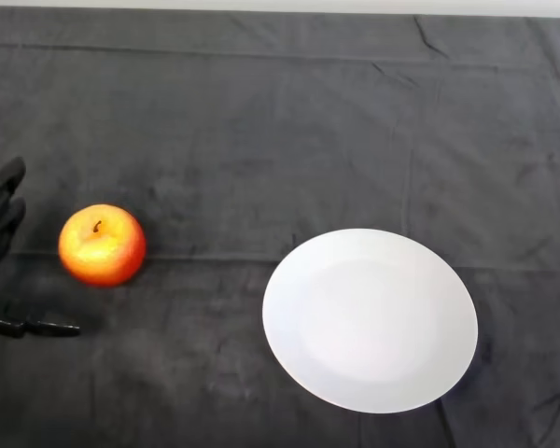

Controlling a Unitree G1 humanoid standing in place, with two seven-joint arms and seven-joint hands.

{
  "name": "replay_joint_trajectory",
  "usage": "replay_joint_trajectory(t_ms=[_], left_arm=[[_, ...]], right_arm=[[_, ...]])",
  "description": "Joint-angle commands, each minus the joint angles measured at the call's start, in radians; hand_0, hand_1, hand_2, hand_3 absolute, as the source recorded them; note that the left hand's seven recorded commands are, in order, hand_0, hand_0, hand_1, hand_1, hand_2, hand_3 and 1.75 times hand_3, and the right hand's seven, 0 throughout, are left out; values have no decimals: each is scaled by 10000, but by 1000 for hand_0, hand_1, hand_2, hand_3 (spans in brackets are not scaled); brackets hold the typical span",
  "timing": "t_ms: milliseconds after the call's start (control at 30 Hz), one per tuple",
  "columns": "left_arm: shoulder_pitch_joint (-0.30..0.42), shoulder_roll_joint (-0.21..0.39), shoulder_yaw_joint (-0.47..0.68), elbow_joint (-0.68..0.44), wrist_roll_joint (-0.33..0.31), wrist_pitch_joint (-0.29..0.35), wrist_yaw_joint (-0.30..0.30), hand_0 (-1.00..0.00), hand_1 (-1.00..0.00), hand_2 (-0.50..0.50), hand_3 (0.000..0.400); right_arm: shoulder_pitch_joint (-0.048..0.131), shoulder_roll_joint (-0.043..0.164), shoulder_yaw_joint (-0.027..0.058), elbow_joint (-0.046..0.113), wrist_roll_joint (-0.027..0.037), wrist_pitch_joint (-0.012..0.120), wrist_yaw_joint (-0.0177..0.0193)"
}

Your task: Move the apple to the plate

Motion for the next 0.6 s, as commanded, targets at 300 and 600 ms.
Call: replay_joint_trajectory(t_ms=[300, 600], left_arm=[[-588, -309, -529, -188, 546, -251, -115, 0, 0, 0, 0], [-736, -495, -787, -32, 842, -141, 37, 0, 0, 0, 0]], right_arm=[[188, -76, -85, 158, 68, -1, 21], [187, -76, -85, 160, 68, -1, 21]])
